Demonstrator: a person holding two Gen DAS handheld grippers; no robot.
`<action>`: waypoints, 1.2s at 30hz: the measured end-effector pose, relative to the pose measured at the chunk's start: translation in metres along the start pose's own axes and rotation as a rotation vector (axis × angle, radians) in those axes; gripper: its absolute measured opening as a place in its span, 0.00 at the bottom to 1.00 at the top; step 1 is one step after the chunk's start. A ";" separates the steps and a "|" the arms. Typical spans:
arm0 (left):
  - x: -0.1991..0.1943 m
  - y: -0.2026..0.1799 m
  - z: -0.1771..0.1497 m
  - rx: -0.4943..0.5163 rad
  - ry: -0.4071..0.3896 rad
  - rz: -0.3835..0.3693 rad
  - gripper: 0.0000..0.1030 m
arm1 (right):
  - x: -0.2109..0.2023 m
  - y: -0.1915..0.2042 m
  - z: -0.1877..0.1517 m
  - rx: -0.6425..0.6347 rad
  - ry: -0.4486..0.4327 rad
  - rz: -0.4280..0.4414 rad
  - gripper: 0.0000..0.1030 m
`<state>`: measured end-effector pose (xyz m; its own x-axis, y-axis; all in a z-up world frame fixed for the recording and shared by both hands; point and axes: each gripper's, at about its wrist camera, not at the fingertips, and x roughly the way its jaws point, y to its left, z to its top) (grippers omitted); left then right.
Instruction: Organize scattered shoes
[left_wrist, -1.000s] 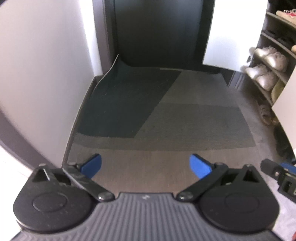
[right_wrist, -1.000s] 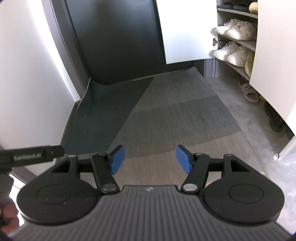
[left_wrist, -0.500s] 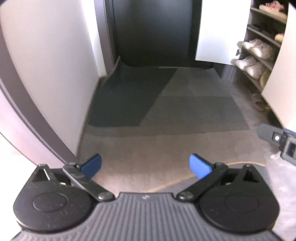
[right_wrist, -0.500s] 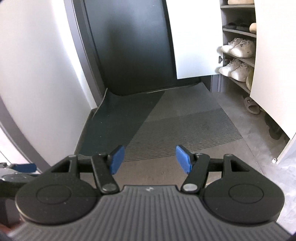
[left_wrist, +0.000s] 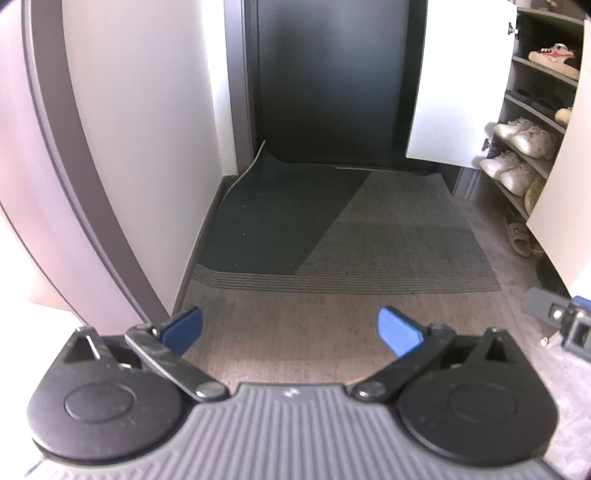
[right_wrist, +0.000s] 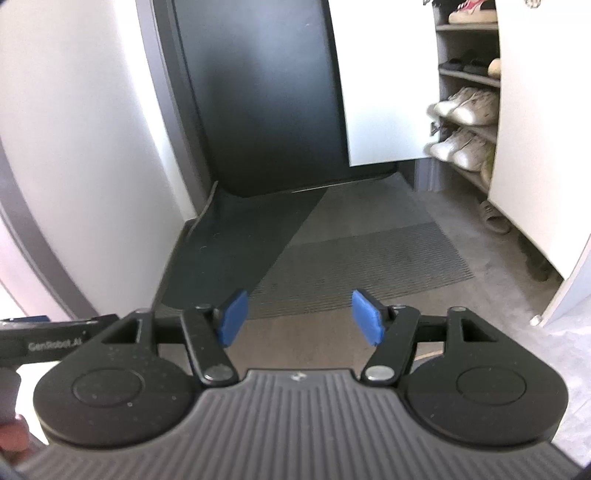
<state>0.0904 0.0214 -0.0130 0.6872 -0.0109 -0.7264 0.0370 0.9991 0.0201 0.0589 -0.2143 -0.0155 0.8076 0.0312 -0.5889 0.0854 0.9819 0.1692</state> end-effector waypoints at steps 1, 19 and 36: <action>-0.001 0.000 0.000 0.005 -0.005 0.006 1.00 | 0.000 0.002 0.000 -0.006 -0.004 0.002 0.82; -0.006 0.001 -0.004 0.007 -0.014 -0.036 1.00 | -0.008 0.023 -0.011 -0.038 -0.034 -0.047 0.83; -0.005 -0.012 -0.014 0.029 0.000 -0.054 1.00 | -0.015 0.025 -0.012 -0.050 -0.050 -0.083 0.83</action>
<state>0.0765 0.0101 -0.0195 0.6837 -0.0647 -0.7269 0.0950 0.9955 0.0008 0.0422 -0.1884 -0.0120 0.8271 -0.0592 -0.5589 0.1253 0.9888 0.0808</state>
